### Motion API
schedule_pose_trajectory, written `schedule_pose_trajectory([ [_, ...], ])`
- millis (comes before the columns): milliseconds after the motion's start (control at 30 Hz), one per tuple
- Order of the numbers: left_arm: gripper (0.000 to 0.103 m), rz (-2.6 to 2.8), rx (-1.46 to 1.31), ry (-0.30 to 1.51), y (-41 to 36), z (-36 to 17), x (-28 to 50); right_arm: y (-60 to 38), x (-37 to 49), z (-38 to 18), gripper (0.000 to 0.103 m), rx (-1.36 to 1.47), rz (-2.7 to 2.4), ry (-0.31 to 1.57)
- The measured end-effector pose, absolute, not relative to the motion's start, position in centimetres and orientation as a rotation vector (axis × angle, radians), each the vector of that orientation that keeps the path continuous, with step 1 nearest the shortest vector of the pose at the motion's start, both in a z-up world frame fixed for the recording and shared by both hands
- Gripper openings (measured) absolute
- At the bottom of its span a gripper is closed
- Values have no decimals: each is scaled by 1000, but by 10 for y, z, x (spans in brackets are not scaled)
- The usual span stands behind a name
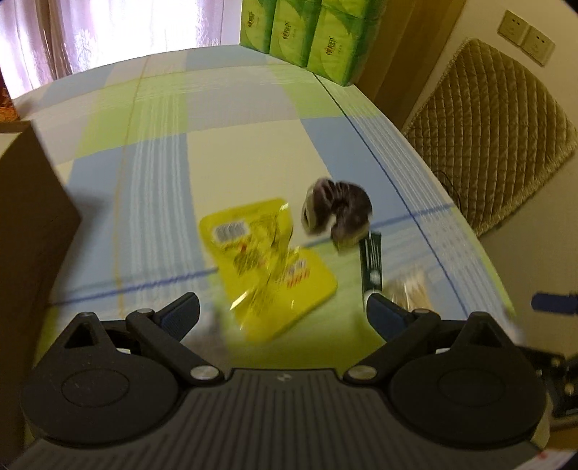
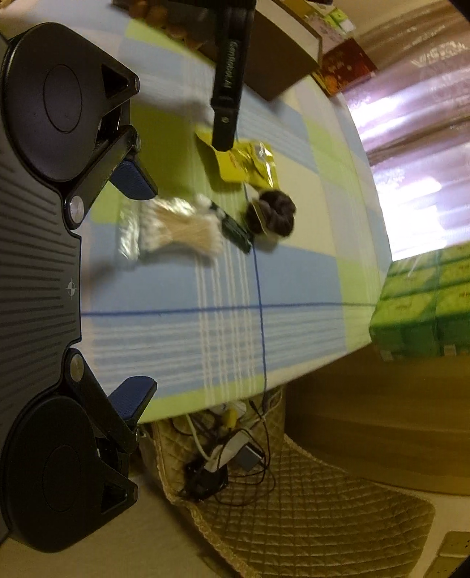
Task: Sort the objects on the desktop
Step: 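Grasp the yellow snack packet with the left tool while the right tool approaches the brown scrunchie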
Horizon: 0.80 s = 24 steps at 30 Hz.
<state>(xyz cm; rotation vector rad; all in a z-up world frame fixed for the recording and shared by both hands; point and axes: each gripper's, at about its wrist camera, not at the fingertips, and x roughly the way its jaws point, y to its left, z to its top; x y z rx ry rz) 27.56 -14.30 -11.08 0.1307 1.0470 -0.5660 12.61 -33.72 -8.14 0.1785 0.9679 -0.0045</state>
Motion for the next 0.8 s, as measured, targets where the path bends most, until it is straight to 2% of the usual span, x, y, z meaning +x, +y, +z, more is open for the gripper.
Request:
schedule_pose_trajectory([
  [200,91,-548,152,1072,-163,-130,303,-351,144,-83,101,193,-24,963],
  [300,81,-543,170,1088,-167,-140,312,-353,153,-84,101,189,-25,962],
  [400,81,-556,184,1066,-164,-141,311,-354,162,-85,101,190,-19,959],
  [667,44,-646,303,983,-141,-137,281,-340,191,-88,101,151,48,944],
  [733,37,-651,340,950,-136,-132,271,-334,198,-89,101,135,73,940],
  [800,34,-636,386,922,-133,-129,263,-328,205,-91,101,112,98,935],
])
